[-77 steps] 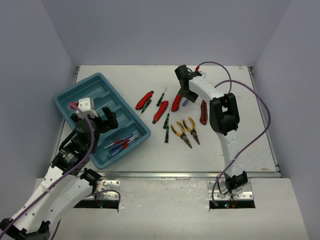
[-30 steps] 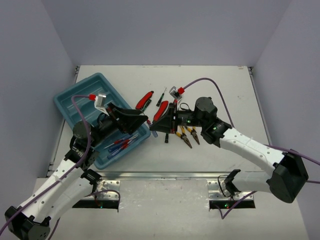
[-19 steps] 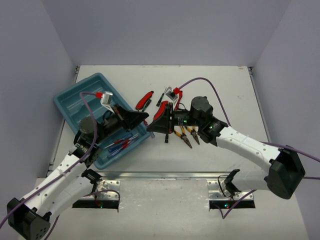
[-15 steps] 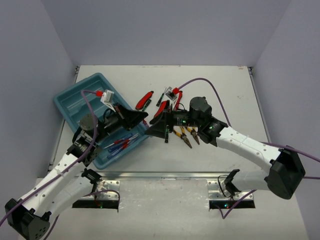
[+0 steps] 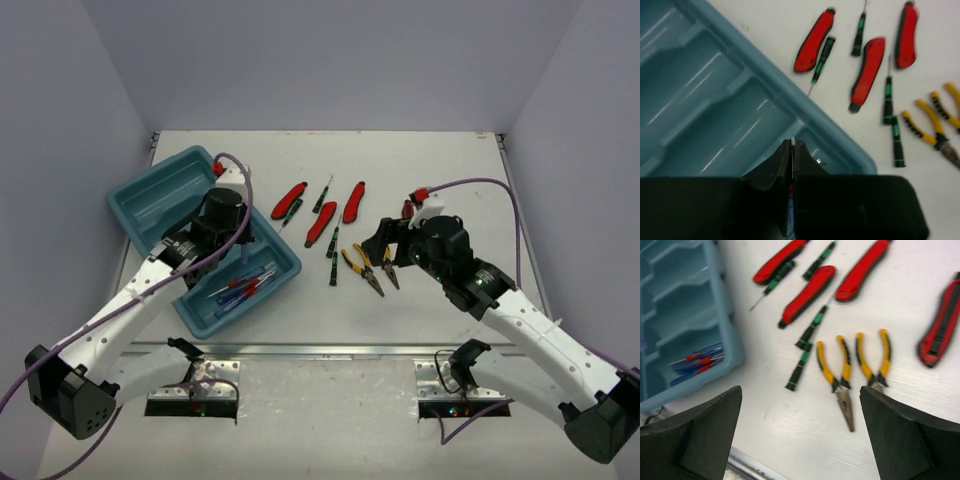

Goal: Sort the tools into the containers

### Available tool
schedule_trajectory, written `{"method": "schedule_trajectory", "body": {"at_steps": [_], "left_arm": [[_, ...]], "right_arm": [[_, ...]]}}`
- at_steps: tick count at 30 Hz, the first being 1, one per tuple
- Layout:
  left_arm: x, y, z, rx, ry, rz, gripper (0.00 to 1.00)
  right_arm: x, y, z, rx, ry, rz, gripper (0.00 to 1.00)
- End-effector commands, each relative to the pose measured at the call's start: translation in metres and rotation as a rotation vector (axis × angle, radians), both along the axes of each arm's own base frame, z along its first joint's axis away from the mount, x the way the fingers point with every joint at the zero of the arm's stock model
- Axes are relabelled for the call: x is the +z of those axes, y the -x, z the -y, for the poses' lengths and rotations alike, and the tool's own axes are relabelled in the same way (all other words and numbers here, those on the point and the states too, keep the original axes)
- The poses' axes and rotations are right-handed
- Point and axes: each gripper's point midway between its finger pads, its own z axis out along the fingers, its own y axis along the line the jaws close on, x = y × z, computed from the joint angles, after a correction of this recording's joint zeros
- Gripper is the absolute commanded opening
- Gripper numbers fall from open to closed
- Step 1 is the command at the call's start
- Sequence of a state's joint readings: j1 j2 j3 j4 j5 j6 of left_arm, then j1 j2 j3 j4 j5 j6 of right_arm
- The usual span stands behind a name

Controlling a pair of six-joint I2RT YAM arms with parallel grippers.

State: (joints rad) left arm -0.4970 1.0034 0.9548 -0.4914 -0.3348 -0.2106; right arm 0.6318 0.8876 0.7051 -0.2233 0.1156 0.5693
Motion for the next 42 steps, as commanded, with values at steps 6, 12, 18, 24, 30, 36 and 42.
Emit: {"method": "schedule_trajectory", "body": {"at_steps": [6,12,18,24,30,36,42], "left_arm": [[-0.096,0.027,-0.002,-0.063,-0.284,-0.271,0.0],[-0.125,0.039,0.018,-0.143,-0.33,-0.38,0.27],[-0.116,0.038,0.019,-0.134,-0.296,-0.337,1.0],[-0.073,0.029,-0.005,0.036,-0.244,-0.158,1.0],[-0.002,0.034,-0.045,0.252,-0.103,0.113,1.0],[0.035,0.049,-0.053,0.239,0.046,0.271,1.0],[0.022,0.043,-0.046,0.215,-0.007,0.212,1.0]], "right_arm": [[-0.026,-0.004,0.068,-0.194,0.234,-0.051,0.99],[-0.054,-0.006,0.08,-0.216,0.316,-0.14,0.99],[-0.093,-0.015,0.105,-0.3,0.381,-0.344,0.95],[-0.114,-0.034,0.109,-0.287,0.485,-0.418,0.99],[-0.124,-0.062,0.101,-0.202,0.521,-0.457,0.93],[-0.126,-0.116,0.112,-0.233,0.457,-0.511,0.83],[-0.181,-0.146,0.13,-0.264,0.493,-0.697,0.74]]}}
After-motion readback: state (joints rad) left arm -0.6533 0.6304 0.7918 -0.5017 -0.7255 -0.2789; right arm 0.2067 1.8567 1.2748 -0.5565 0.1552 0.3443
